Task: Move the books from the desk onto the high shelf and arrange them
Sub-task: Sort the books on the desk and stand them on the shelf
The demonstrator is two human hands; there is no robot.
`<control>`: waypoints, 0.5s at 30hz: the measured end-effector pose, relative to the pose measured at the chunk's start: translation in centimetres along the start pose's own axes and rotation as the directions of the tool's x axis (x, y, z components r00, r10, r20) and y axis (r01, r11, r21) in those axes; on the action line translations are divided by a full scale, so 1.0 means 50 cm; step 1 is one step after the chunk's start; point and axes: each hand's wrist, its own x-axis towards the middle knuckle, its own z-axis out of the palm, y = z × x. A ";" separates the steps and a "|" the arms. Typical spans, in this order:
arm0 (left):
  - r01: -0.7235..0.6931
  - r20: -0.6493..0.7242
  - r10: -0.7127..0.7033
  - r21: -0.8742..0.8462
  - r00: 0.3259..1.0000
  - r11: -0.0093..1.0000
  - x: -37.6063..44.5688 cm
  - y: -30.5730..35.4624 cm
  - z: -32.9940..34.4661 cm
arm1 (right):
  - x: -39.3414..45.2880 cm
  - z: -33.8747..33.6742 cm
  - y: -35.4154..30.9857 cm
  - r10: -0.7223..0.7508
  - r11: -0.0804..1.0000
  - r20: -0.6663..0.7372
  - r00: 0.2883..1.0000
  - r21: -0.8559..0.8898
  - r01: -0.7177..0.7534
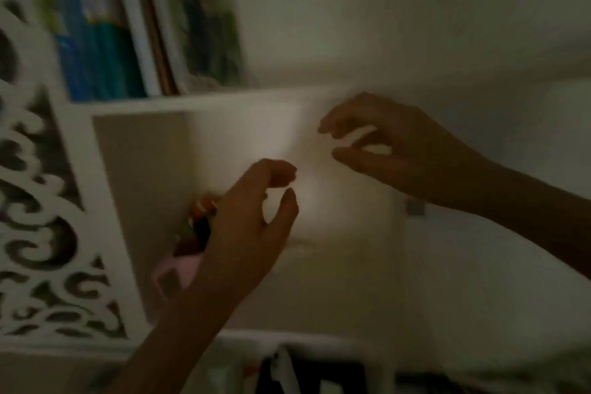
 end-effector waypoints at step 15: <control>0.524 0.834 -0.309 0.028 0.457 0.851 -0.490 0.037 0.636 | -0.884 -0.021 0.342 0.927 0.330 0.274 0.256 -0.271 -0.904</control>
